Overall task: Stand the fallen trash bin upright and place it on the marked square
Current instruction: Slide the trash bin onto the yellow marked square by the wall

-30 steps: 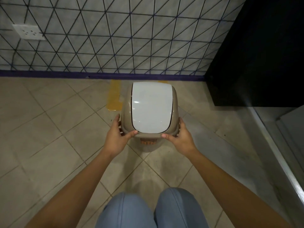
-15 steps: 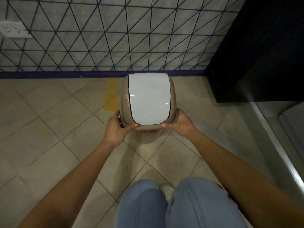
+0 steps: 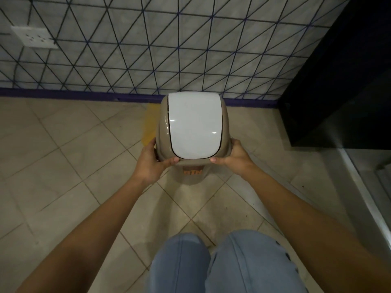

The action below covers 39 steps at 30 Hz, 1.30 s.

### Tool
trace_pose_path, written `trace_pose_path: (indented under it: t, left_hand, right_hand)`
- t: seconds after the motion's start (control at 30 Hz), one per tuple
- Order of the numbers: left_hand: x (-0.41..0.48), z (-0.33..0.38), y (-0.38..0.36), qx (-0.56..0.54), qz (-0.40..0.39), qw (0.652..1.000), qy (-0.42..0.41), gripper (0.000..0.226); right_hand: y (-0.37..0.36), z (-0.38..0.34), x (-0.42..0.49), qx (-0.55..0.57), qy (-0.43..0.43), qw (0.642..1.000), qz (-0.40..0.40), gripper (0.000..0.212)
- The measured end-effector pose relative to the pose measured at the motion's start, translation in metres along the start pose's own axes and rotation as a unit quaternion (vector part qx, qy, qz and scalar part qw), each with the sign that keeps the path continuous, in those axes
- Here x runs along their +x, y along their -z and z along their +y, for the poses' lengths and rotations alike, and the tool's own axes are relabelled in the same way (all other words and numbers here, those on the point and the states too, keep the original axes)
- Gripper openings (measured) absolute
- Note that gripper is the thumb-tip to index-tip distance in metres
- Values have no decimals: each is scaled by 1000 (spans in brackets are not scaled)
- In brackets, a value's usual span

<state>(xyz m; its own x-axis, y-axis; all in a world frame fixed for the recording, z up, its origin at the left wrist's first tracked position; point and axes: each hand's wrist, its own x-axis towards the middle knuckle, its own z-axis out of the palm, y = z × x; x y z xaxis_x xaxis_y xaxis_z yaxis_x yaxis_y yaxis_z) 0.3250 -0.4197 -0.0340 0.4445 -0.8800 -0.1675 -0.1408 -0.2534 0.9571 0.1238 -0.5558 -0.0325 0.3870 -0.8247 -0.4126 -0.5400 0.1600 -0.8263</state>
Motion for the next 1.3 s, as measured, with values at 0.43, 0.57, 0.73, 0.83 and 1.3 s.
trace_pose_path:
  t: [0.43,0.57,0.73,0.83,1.3]
  left_hand:
    - [7,-9,4,42,16,999,-17,78]
    - [10,-13,10,44,40,998,-21,77]
    - [26,-10,21,61,25,998,-26,69]
    - [37,-7,22,54,16,998,-13,70]
    - [68,-7,27,99,26,994,36,90]
  right_hand:
    - [-2,2,9,7,8,1000,8,97]
    - [-10,-5,14,-13,22,1000,6,99]
    - [-16,-16,27,-3,29,1000,-9,96]
    - [-15,-21,36,-1,24,1000,-16,95]
    - [-13,-33,55,-8,64,998,2,97]
